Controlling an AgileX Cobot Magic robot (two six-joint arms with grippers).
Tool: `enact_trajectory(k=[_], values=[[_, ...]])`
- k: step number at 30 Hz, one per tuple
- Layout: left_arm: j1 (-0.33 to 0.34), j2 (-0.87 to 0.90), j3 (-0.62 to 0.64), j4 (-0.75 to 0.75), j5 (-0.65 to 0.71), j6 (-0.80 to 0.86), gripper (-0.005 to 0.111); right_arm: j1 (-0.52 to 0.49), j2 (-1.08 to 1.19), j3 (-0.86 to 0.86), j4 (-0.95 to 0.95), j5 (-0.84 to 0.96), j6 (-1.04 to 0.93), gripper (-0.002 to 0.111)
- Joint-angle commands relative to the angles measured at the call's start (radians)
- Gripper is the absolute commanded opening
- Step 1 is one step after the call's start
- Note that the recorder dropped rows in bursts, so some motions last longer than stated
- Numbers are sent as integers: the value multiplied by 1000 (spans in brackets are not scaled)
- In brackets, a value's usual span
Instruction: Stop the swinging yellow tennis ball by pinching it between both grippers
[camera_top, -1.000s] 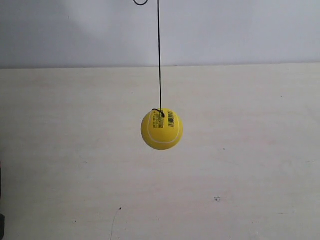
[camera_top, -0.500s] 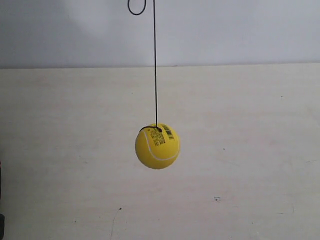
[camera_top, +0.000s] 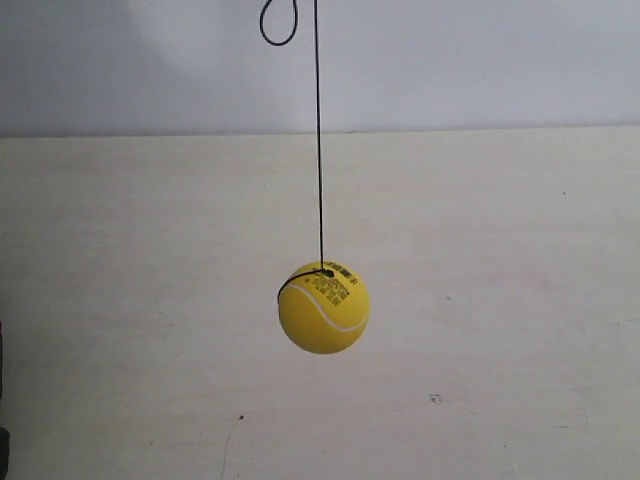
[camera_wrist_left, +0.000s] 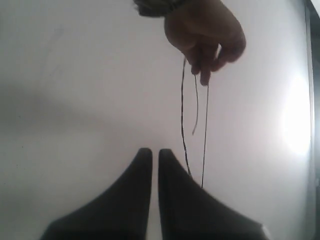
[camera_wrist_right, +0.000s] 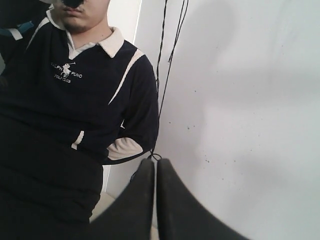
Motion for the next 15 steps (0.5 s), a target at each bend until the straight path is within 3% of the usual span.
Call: enact_trajectory(k=[1, 6, 11, 15], values=[[62, -7, 3, -271, 5, -8, 5, 1, -6, -4, -2, 1, 6, 0], [161, -7, 3, -405, 34, 13, 5, 1, -6, -4, -2, 1, 6, 0], [231, -7, 3, -605, 208, 64, 5, 1, -6, -4, -2, 1, 6, 0], [258, -7, 3, -633, 354, 195, 5, 1, -6, -4, -2, 1, 6, 0]])
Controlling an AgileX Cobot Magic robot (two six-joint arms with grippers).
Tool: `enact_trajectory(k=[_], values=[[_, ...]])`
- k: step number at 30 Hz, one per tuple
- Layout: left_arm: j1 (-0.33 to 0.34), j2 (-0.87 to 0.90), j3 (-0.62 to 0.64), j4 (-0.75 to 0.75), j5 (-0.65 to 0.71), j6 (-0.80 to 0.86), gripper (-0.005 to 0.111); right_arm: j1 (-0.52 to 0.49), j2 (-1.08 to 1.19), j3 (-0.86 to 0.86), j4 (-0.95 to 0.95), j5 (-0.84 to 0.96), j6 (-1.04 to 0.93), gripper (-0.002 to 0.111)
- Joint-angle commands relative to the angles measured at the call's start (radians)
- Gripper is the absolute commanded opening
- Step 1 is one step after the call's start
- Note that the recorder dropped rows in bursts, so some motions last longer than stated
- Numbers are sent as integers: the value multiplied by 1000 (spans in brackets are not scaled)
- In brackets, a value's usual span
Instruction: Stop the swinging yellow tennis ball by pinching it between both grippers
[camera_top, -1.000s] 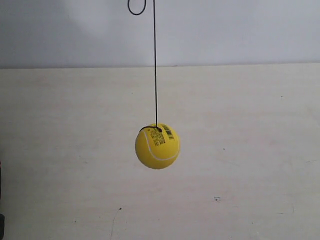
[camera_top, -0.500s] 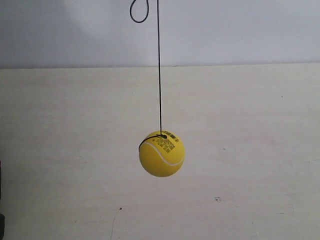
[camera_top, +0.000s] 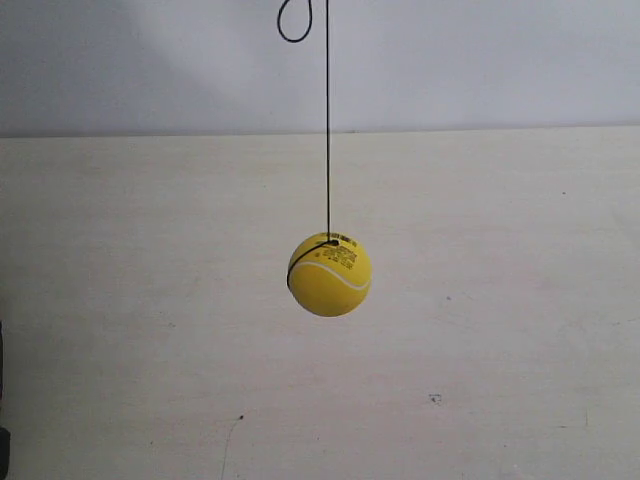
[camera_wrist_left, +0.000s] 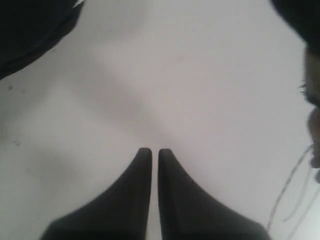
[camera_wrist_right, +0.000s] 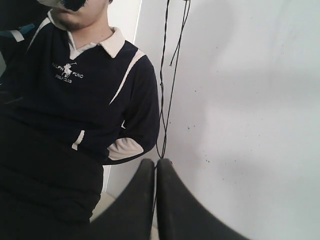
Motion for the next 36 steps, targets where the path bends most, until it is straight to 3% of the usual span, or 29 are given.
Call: enact_trajectory(k=[1, 4, 8, 15, 23, 29, 36], values=[[23, -5, 4, -52, 175, 150, 5, 1, -6, -4, -2, 1, 4, 0], [23, -5, 16, -113, 229, 362, 5, 1, -6, -4, -2, 1, 4, 0], [23, -55, 94, -181, 192, 543, 5, 1, -6, -4, -2, 1, 4, 0], [39, -81, 273, -179, 82, 609, 5, 1, -6, -4, 7, 4, 6, 0], [163, -81, 377, -175, 47, 608, 5, 1, -6, -4, 7, 4, 6, 0], [200, -81, 377, -142, 130, 667, 5, 1, -6, -4, 7, 4, 6, 0], [200, -81, 377, -142, 330, 927, 5, 1, -6, -4, 7, 4, 6, 0]])
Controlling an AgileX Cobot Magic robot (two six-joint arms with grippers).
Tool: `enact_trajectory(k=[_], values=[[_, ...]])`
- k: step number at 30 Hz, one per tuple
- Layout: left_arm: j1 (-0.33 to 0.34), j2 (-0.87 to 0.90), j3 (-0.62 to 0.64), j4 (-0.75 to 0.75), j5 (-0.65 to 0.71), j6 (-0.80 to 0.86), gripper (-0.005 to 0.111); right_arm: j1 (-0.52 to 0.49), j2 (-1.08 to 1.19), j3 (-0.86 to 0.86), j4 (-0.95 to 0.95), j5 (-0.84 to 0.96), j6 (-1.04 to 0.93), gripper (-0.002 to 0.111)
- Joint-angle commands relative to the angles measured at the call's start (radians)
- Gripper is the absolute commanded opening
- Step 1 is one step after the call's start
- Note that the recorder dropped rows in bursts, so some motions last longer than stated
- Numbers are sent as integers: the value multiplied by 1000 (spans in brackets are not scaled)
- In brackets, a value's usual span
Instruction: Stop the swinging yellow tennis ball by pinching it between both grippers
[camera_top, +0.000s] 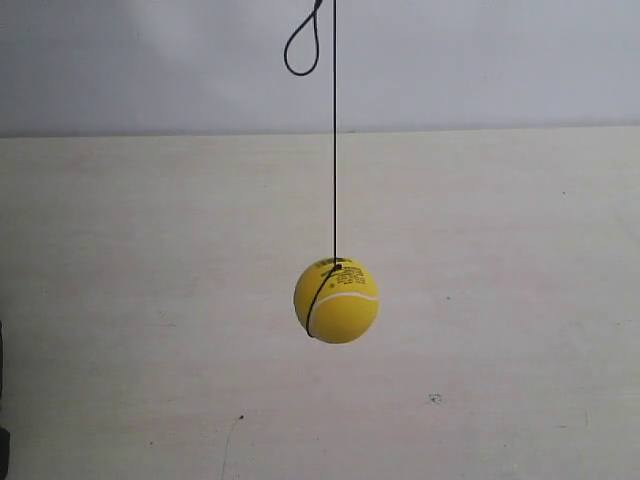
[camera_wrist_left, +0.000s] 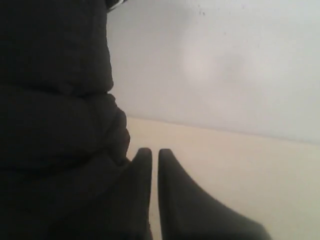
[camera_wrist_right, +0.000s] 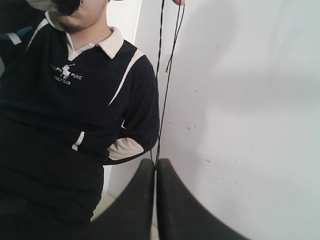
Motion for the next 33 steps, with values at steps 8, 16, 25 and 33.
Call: enact_trajectory(k=[8, 16, 25, 33], values=[[12, -2, 4, 49, 180, 67, 5, 1, -5, -4, 7, 4, 2, 0], [12, -2, 4, 49, 176, 67, 5, 1, -5, -4, 7, 4, 4, 0], [12, -2, 4, 49, 169, 67, 5, 1, -5, -4, 7, -3, 4, 0], [12, -2, 4, 49, 170, 67, 5, 1, -5, -4, 7, -3, 4, 0]])
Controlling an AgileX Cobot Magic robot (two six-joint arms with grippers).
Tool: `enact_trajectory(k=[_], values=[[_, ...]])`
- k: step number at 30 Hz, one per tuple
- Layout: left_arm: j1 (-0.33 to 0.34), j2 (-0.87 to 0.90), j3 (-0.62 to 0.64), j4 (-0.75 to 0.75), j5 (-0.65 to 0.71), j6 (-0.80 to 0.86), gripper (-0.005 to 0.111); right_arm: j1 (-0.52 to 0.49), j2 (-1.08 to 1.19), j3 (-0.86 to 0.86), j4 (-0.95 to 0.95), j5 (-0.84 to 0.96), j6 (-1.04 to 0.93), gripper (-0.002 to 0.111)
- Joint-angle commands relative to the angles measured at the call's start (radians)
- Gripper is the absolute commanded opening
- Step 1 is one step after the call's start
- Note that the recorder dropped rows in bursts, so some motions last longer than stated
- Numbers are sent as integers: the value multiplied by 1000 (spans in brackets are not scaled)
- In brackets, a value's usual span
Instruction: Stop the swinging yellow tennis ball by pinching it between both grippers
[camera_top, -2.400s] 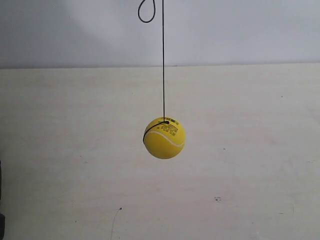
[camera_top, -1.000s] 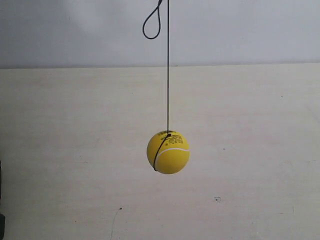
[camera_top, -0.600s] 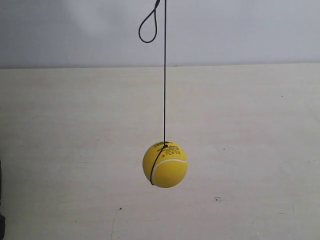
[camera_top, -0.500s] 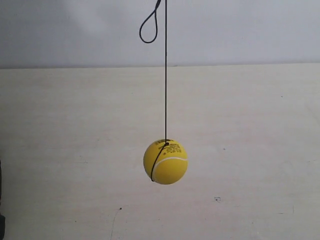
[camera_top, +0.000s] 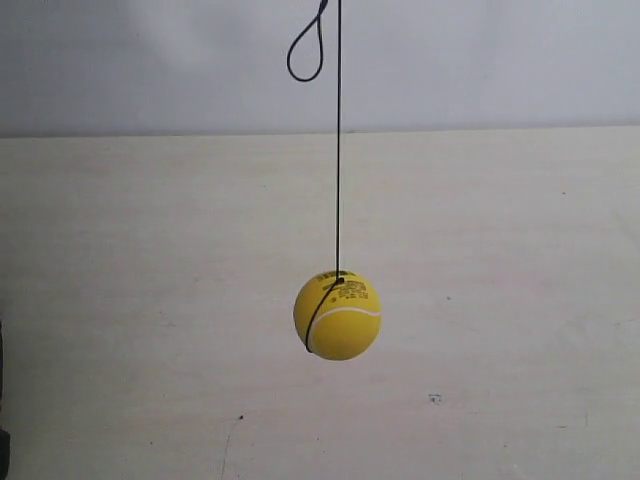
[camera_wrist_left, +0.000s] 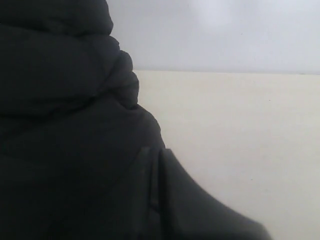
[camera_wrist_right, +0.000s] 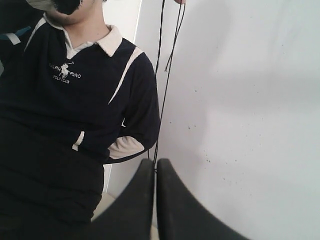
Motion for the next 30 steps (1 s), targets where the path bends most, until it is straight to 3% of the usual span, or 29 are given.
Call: enact_trajectory(k=[1, 24, 30], values=[[3, -2, 4, -1, 4, 0, 5, 1, -5, -4, 7, -3, 2, 0], [3, -2, 4, -1, 4, 0, 5, 1, -5, -4, 7, 1, 3, 0], [3, -2, 4, -1, 4, 0, 5, 1, -12, -4, 132, 1, 6, 0]])
